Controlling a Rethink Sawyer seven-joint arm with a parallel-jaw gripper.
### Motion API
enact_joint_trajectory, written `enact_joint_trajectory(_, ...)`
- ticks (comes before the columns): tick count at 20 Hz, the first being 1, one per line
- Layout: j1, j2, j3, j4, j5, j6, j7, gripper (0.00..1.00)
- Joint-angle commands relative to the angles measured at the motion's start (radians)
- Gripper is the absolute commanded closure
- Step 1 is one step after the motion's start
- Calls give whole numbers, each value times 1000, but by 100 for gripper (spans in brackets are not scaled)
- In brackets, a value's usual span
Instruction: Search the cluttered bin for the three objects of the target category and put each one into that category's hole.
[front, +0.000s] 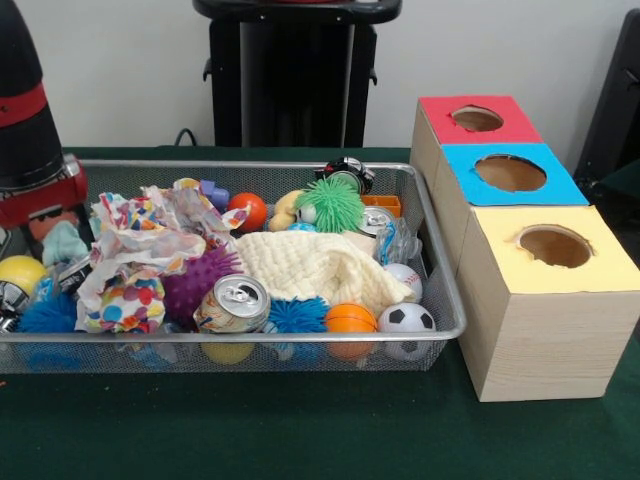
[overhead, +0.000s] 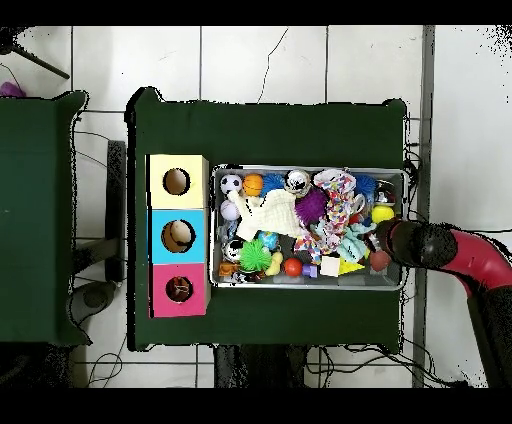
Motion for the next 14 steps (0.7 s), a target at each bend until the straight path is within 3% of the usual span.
enact_joint_trajectory(1, 6, 60, 58, -98, -61, 15, -308, 0)
enact_joint_trajectory(3, 2, 63, 60, -93, -63, 3, -306, 0)
enact_joint_trajectory(4, -13, 72, 73, -85, -55, -7, -312, 100)
enact_joint_trajectory(10, -43, 76, 93, -59, -53, -33, -309, 100)
enact_joint_trajectory(14, -25, 64, 79, -62, -73, -13, -287, 100)
